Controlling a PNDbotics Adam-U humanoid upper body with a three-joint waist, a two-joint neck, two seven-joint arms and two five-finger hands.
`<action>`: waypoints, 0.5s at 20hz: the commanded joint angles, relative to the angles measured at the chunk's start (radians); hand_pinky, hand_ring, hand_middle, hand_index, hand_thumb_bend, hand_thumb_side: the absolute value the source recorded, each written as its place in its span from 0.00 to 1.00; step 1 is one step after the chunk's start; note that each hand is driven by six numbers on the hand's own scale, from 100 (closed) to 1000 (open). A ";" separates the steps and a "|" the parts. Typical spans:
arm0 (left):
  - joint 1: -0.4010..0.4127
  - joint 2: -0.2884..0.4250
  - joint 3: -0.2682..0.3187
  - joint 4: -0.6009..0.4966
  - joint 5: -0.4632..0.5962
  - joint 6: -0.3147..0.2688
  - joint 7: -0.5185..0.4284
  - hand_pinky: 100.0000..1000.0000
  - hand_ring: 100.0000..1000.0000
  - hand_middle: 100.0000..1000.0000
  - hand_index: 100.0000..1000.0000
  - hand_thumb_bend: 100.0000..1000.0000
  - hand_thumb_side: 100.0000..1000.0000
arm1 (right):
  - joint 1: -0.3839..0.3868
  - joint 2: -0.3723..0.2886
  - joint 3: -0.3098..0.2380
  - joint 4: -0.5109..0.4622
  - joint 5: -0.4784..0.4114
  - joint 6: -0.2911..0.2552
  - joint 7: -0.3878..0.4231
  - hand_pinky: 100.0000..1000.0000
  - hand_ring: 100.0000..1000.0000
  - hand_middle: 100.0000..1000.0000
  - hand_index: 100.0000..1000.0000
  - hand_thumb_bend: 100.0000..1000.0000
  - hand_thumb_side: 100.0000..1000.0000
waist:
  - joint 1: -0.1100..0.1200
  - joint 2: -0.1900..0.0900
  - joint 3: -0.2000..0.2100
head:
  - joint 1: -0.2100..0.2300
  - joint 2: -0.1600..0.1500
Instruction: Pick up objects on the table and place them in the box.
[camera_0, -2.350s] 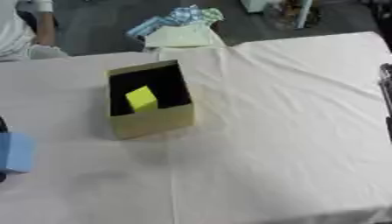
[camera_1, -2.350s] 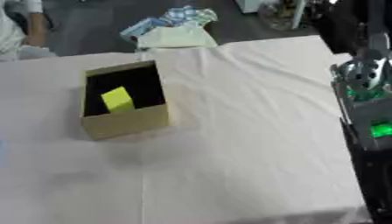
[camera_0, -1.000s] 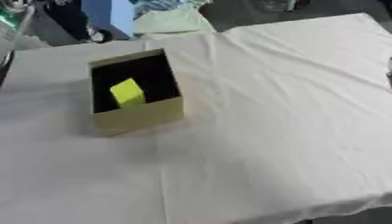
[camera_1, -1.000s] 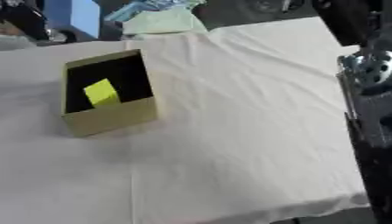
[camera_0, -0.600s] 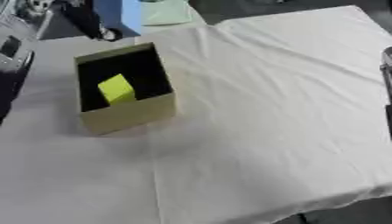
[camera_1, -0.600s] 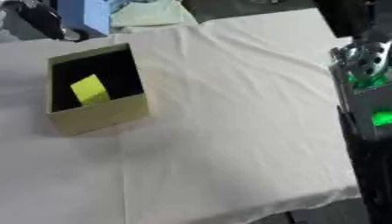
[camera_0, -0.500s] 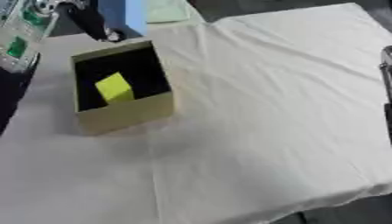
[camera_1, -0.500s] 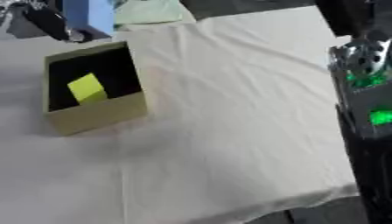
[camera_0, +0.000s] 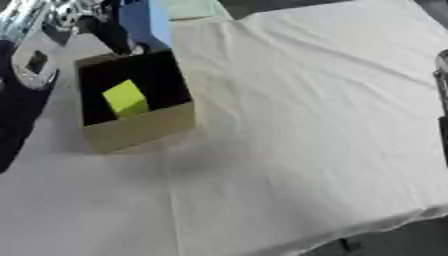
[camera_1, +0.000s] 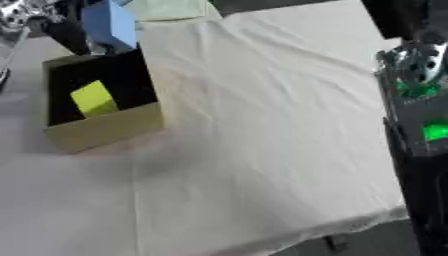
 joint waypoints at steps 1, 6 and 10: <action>-0.013 0.005 0.008 -0.002 -0.010 -0.012 -0.019 0.43 0.56 0.56 0.76 0.38 0.15 | -0.014 -0.011 -0.004 -0.016 -0.002 -0.001 -0.003 0.79 0.71 0.52 0.84 0.00 0.73 | -0.002 -0.014 -0.001 | -0.003 0.005; -0.009 0.006 0.003 0.003 -0.048 -0.053 -0.084 0.69 0.76 0.75 0.88 0.60 0.26 | -0.013 -0.011 -0.006 -0.016 -0.001 0.000 -0.005 0.79 0.71 0.52 0.84 0.00 0.73 | -0.001 -0.015 0.002 | -0.005 0.005; -0.006 0.008 0.009 0.004 -0.089 -0.070 -0.138 0.76 0.82 0.81 0.90 0.68 0.29 | -0.012 -0.012 -0.007 -0.016 0.001 0.001 -0.007 0.79 0.71 0.52 0.84 0.00 0.73 | -0.002 -0.016 0.005 | -0.008 0.005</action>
